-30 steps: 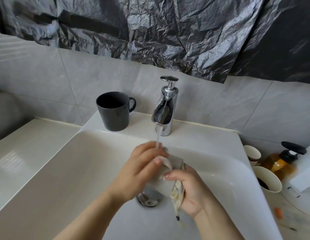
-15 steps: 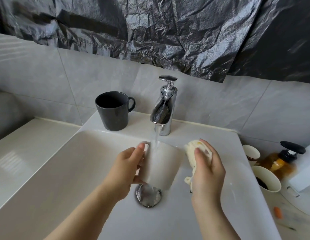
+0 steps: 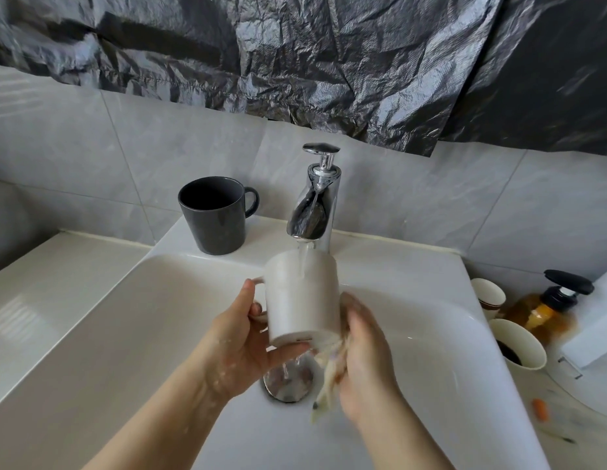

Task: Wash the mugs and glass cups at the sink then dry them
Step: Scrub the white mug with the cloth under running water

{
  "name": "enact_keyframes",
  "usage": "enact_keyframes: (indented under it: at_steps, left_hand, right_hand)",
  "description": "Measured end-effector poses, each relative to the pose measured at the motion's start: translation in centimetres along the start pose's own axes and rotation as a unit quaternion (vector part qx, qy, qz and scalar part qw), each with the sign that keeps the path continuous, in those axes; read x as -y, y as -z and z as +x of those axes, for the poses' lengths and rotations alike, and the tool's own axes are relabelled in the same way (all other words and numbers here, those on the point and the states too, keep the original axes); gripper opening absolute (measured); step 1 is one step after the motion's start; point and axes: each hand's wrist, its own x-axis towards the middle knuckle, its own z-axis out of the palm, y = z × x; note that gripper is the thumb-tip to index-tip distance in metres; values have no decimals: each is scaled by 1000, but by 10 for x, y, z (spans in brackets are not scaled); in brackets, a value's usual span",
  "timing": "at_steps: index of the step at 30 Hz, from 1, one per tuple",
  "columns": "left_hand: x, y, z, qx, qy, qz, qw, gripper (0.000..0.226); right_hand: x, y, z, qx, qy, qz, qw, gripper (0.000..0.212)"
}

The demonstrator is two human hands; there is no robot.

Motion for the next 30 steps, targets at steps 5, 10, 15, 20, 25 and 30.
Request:
enact_keyframes:
  at_steps: [5,10,15,20,25,30]
  left_hand:
    - [-3,-2,-1,15,-73,-34,997,52]
    - [-7,2,3,15,-135,128,982,49]
    - [-23,10,-4,62,-116,297,946,30]
    - [-25,6,-6,32,-96,156,983,52]
    - [-23,4,2,-6,-198,79,977,53]
    - [-21,7,9,-14,-299,133,945,45]
  right_hand:
    - [2,0,-2,63,-170,130,975,31]
    - [5,1,-3,87,-153,140,975,40]
    - [7,6,5,54,-92,170,980,26]
    - [2,3,7,72,-51,120,989,12]
    - [0,1,5,68,-59,111,990,20]
    - [-3,-1,4,65,-62,110,990,22]
